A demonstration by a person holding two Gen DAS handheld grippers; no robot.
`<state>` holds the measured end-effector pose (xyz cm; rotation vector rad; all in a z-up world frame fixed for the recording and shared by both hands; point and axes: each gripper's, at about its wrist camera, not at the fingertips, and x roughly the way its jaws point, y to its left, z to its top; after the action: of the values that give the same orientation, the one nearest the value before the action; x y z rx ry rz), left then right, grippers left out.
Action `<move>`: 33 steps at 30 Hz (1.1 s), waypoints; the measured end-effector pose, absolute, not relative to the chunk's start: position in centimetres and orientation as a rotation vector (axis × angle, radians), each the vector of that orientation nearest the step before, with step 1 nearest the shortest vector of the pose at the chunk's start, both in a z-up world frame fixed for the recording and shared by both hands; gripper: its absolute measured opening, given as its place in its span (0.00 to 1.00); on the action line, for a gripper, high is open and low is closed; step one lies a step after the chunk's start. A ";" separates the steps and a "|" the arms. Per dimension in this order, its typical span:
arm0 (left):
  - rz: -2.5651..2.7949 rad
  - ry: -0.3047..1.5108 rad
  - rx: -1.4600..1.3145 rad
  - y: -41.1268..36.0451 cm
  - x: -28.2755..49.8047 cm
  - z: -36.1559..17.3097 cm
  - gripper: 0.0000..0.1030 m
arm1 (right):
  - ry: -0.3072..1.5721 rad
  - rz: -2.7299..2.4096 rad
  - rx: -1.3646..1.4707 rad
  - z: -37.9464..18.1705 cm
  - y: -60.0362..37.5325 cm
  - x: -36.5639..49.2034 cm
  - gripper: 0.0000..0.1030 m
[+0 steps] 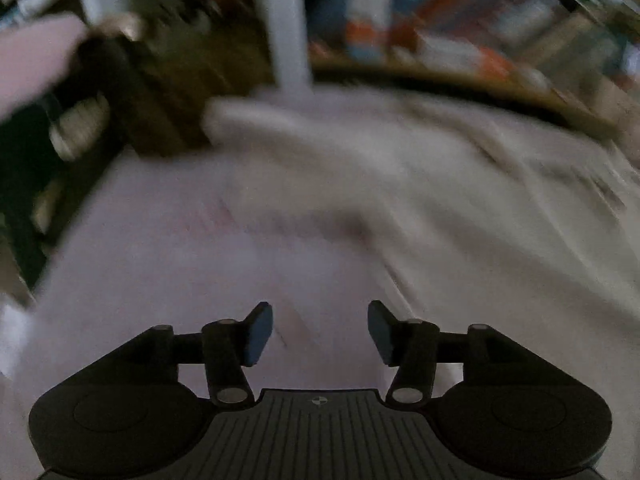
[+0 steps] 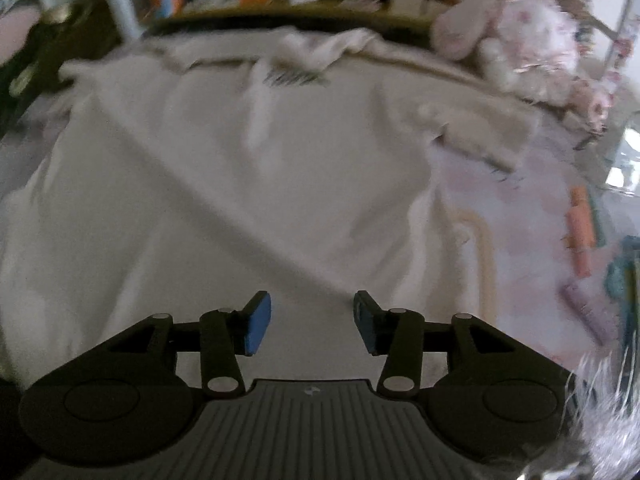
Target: Fold clothes
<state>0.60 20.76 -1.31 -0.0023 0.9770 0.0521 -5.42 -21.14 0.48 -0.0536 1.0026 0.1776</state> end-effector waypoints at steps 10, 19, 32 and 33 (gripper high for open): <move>0.017 0.981 -0.111 16.6 -5.1 -2.1 0.16 | 0.991 0.030 -0.185 -1.1 -24.9 -3.4 0.41; 0.060 1.024 -0.038 18.9 -5.3 -2.0 0.04 | 1.096 0.234 -0.090 -1.4 -24.5 -5.7 0.04; -0.163 0.770 0.366 14.8 -0.7 2.9 0.51 | 0.895 0.316 -0.368 3.0 -23.5 -0.8 0.44; -0.187 0.750 0.393 14.0 0.8 2.8 0.51 | 0.853 0.337 -0.429 2.8 -22.8 0.3 0.44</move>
<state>0.82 14.00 2.75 0.3927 0.7497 -0.1870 0.33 -22.82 2.81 -0.4294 0.8529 0.3370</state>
